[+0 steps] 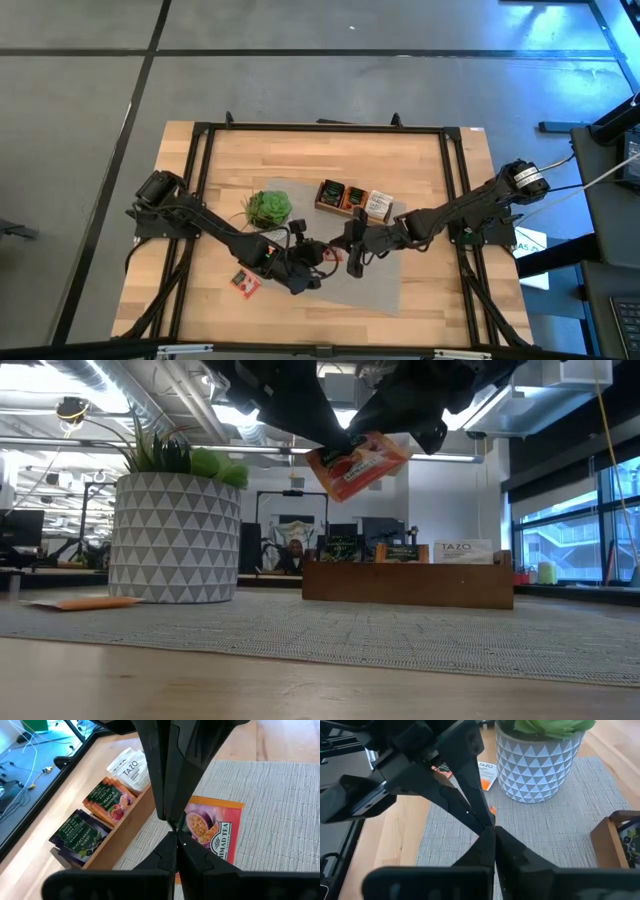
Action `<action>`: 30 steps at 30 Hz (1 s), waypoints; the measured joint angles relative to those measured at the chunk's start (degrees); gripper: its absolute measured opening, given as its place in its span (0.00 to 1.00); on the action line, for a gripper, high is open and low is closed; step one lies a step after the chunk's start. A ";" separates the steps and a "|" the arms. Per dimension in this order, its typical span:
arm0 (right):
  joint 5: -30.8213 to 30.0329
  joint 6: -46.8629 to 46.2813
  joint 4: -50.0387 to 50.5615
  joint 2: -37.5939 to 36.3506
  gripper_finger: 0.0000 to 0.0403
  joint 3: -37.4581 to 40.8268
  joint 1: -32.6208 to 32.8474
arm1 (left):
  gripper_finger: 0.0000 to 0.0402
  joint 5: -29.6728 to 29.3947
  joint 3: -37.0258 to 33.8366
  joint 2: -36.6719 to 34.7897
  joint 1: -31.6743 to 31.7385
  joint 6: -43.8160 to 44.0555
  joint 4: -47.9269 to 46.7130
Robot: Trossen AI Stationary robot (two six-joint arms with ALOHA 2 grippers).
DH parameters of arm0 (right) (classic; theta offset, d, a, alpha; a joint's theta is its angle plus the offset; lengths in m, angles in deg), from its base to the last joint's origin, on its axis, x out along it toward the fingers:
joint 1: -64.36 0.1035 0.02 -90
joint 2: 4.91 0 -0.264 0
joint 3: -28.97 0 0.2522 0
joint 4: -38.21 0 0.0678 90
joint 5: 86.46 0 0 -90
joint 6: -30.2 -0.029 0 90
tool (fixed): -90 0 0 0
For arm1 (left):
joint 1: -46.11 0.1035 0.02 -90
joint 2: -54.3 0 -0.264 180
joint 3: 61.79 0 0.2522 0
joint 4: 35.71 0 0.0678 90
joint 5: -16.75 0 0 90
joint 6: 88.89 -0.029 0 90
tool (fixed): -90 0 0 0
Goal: Pick & Place Tea
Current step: Put the orange tea bag into the middle section of the wooden organizer
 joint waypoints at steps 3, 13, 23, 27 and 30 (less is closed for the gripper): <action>-0.39 0.43 -0.02 0.00 0.01 0.00 0.00 | 0.01 0.03 0.00 0.00 -0.05 -0.01 -0.02; -1.37 1.96 0.60 -1.25 0.01 -0.02 0.09 | 0.11 1.57 0.00 -0.97 -0.52 0.67 -0.33; -19.50 3.65 11.64 -12.91 0.01 1.72 6.06 | 0.32 -7.84 -1.38 -6.97 -6.02 9.56 -10.64; -26.71 3.39 3.72 -18.12 0.01 10.22 7.28 | 0.33 -12.63 -2.08 -8.38 -8.39 11.00 -10.86; -29.60 7.50 -14.52 -20.27 0.01 19.71 6.92 | 0.33 -13.68 -2.08 -8.46 -9.20 11.02 -10.58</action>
